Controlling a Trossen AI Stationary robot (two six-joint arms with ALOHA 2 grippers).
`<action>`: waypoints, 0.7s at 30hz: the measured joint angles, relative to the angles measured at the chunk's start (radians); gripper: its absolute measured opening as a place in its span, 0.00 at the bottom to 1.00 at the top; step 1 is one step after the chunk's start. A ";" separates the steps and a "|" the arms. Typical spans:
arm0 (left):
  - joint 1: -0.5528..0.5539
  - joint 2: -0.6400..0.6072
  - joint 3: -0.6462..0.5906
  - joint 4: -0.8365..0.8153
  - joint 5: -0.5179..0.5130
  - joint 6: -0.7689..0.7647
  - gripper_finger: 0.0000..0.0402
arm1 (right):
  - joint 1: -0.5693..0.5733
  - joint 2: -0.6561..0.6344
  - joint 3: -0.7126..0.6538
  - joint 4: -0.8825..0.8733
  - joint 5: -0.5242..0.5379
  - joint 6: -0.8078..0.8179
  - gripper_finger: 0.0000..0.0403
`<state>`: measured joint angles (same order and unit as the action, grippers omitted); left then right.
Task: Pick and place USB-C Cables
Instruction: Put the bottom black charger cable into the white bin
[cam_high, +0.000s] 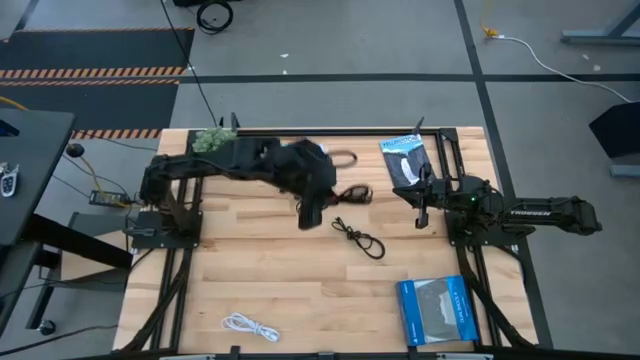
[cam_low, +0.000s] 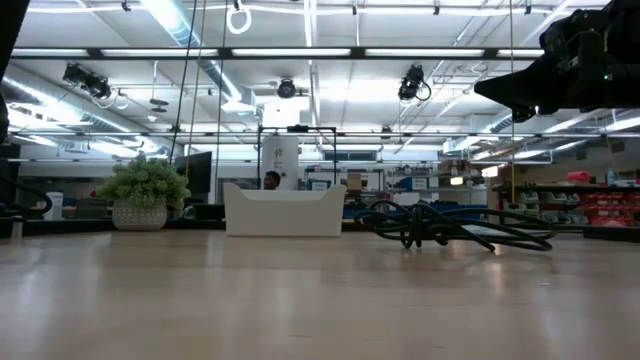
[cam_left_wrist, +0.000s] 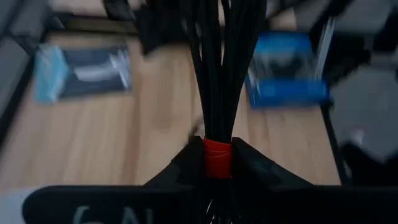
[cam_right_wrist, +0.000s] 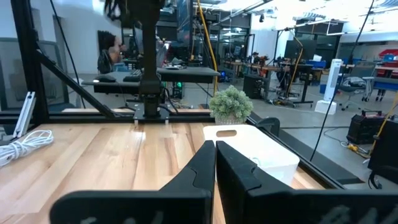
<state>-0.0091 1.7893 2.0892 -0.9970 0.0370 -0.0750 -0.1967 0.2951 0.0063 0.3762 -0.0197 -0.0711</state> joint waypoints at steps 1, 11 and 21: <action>0.008 -0.015 0.000 0.022 -0.001 -0.007 0.16 | 0.000 0.000 0.000 0.001 0.000 0.000 0.05; 0.084 -0.122 0.000 0.210 -0.022 -0.037 0.17 | 0.000 -0.001 0.000 0.012 0.000 0.000 0.05; 0.097 -0.176 0.001 0.336 -0.073 -0.010 0.17 | 0.000 0.000 0.000 0.015 0.000 0.000 0.05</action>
<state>0.0883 1.6131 2.0897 -0.6613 -0.0360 -0.0853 -0.1968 0.2947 0.0065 0.3912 -0.0196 -0.0712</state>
